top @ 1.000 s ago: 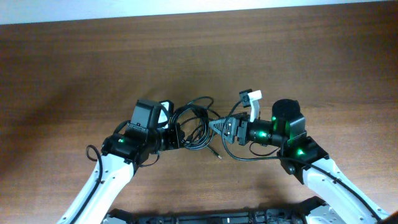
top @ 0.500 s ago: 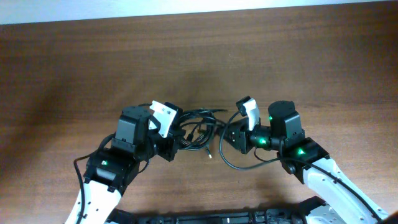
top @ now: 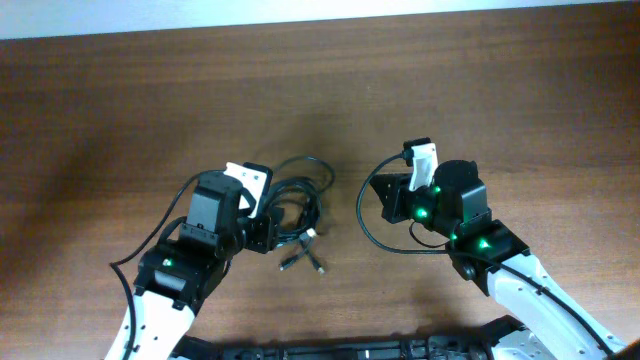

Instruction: Untangle cables

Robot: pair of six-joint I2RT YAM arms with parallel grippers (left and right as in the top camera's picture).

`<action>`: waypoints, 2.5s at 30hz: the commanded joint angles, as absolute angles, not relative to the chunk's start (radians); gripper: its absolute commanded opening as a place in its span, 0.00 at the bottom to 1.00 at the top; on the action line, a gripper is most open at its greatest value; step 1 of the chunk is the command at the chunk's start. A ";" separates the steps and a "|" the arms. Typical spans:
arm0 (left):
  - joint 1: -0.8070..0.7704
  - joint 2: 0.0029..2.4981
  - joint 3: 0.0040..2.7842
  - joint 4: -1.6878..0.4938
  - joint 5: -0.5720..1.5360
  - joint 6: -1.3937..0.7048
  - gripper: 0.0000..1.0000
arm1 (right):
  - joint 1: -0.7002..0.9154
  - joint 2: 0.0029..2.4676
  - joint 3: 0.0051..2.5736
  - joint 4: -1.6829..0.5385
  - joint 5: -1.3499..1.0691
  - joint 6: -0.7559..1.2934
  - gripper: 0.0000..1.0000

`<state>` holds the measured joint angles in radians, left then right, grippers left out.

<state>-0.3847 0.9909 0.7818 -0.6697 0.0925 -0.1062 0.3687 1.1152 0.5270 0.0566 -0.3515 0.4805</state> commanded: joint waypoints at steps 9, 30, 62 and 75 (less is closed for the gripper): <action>-0.382 1.325 0.797 -0.508 0.055 -0.472 0.99 | 0.366 1.108 0.533 -0.100 -0.336 0.514 0.22; -0.383 1.566 0.797 -0.265 -0.023 0.107 0.49 | 0.366 1.108 0.533 -0.180 -0.336 0.514 0.23; -0.383 1.082 0.960 -0.412 0.265 -0.402 0.00 | 0.772 1.276 0.533 0.390 -0.118 0.799 0.49; -0.150 0.838 0.960 -0.413 0.220 -0.343 0.00 | 0.304 1.269 0.535 0.024 -0.031 0.842 0.04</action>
<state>-0.2523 0.9062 0.9424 -0.4240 0.2626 -0.3656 0.4274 1.2995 0.5434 0.1020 -0.0917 0.8322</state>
